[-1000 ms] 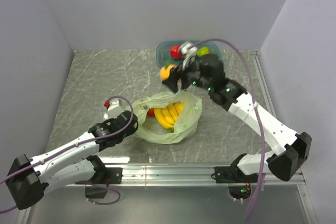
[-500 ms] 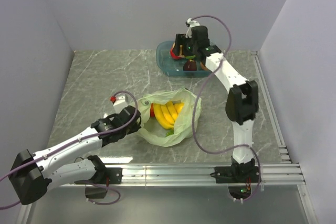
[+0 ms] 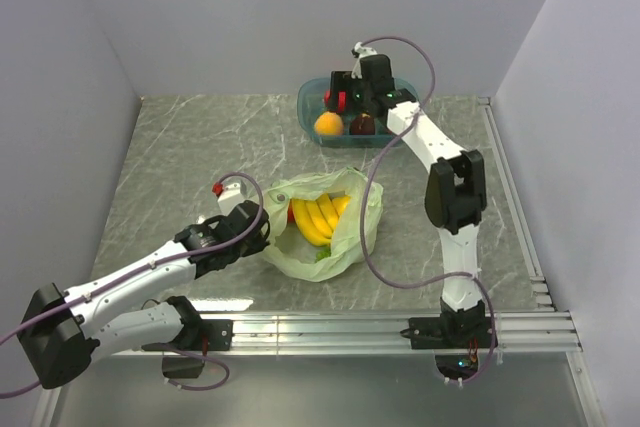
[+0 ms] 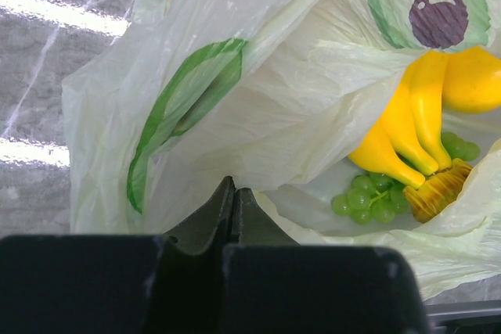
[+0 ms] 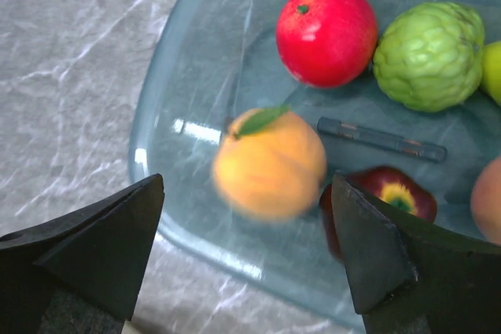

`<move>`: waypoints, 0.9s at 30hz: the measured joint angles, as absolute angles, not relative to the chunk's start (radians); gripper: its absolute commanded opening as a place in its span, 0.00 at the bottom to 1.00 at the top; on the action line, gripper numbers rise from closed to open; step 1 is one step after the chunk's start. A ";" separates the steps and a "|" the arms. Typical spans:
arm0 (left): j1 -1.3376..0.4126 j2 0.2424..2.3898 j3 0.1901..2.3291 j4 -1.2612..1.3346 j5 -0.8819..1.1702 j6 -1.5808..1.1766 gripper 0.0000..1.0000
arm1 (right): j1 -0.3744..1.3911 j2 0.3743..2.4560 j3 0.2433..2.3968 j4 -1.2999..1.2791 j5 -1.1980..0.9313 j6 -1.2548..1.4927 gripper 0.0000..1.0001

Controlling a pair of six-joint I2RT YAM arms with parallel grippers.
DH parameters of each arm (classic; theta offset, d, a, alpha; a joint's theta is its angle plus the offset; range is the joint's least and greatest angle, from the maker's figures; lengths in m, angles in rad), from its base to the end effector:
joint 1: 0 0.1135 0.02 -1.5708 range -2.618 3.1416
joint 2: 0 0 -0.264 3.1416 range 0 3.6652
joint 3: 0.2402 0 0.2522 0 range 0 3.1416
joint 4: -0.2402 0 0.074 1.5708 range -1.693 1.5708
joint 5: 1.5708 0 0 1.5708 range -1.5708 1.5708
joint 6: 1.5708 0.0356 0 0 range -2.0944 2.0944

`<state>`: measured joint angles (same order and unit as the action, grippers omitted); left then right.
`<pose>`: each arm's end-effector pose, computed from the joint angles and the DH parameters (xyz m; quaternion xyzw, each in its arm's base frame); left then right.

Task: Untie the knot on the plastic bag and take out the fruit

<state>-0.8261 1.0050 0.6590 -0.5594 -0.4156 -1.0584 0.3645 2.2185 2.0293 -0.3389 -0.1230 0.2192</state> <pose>0.1428 -0.1337 0.2259 -0.1741 0.9108 -0.1438 0.3456 0.4895 0.1914 0.2818 -0.0933 0.8610 0.1941 0.4608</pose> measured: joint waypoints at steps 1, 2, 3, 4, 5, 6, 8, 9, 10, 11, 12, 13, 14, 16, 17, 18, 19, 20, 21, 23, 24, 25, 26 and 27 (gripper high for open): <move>-0.826 1.004 0.659 -0.560 -0.415 -1.058 0.00 | 0.365 2.187 1.998 -0.336 -0.121 0.216 0.94; -0.826 1.003 0.659 -0.561 -0.414 -1.058 0.00 | 0.366 2.152 1.965 -0.331 -0.119 0.212 0.94; -0.826 0.999 0.659 -0.561 -0.414 -1.058 0.00 | 0.370 2.107 1.924 -0.335 -0.114 0.207 0.94; -0.826 0.994 0.659 -0.562 -0.412 -1.058 0.01 | 0.376 2.059 1.883 -0.329 -0.104 0.198 0.95; -0.826 0.988 0.659 -0.562 -0.411 -1.058 0.01 | 0.385 2.010 1.845 -0.328 -0.093 0.189 0.94; -0.826 0.981 0.659 -0.562 -0.411 -1.058 0.01 | 0.397 1.963 1.816 -0.330 -0.086 0.181 0.90; -0.826 0.968 0.659 -0.562 -0.409 -1.058 0.00 | 0.430 1.879 1.774 -0.330 -0.071 0.160 0.87; -0.826 0.962 0.659 -0.563 -0.408 -1.057 0.00 | 0.453 1.832 1.747 -0.329 -0.060 0.151 0.85; -0.826 0.957 0.659 -0.564 -0.408 -1.056 0.01 | 0.476 1.794 1.720 -0.327 -0.049 0.142 0.84; -0.826 0.952 0.659 -0.564 -0.408 -1.055 0.00 | 0.509 1.739 1.673 -0.315 -0.034 0.134 0.82; -0.826 0.950 0.659 -0.565 -0.408 -1.053 0.01 | 0.547 1.684 1.623 -0.313 -0.020 0.129 0.80; -0.826 0.948 0.659 -0.566 -0.408 -1.051 0.00 | 0.591 1.630 1.565 -0.304 -0.006 0.128 0.78; -0.826 0.947 0.659 -0.566 -0.408 -1.050 0.00 | 0.633 1.581 1.510 -0.297 0.006 0.129 0.77; -0.826 0.947 0.659 -0.566 -0.408 -1.047 0.00 | 0.729 1.501 1.401 -0.285 0.031 0.135 0.74; -0.826 0.947 0.659 -0.566 -0.407 -1.042 0.01 | 0.764 1.477 1.360 -0.282 0.037 0.140 0.74; -0.826 0.947 0.659 -0.565 -0.407 -1.041 0.01 | 0.805 1.455 1.315 -0.282 0.051 0.144 0.73; -0.826 0.947 0.659 -0.565 -0.407 -1.039 0.01 | 0.841 1.442 1.268 -0.276 0.067 0.153 0.73; -0.826 0.947 0.659 -0.565 -0.406 -1.036 0.00 | 0.871 1.435 1.229 -0.277 0.077 0.163 0.73; -0.826 0.947 0.659 -0.565 -0.405 -1.034 0.00 | 0.902 1.435 1.189 -0.283 0.094 0.172 0.73; -0.826 0.947 0.659 -0.565 -0.403 -1.032 0.01 | 0.953 1.447 1.135 -0.294 0.125 0.187 0.73; -0.826 0.947 0.659 -0.565 -0.401 -1.031 0.01 | 0.979 1.459 1.115 -0.305 0.146 0.193 0.73; -0.826 0.948 0.659 -0.564 -0.397 -1.030 0.01 | 1.005 1.477 1.097 -0.311 0.166 0.198 0.73; -0.826 0.948 0.659 -0.564 -0.396 -1.029 0.01 | 1.018 1.491 1.086 -0.314 0.179 0.202 0.73; -0.826 0.948 0.659 -0.564 -0.393 -1.029 0.01 | 1.038 1.512 1.079 -0.321 0.197 0.207 0.73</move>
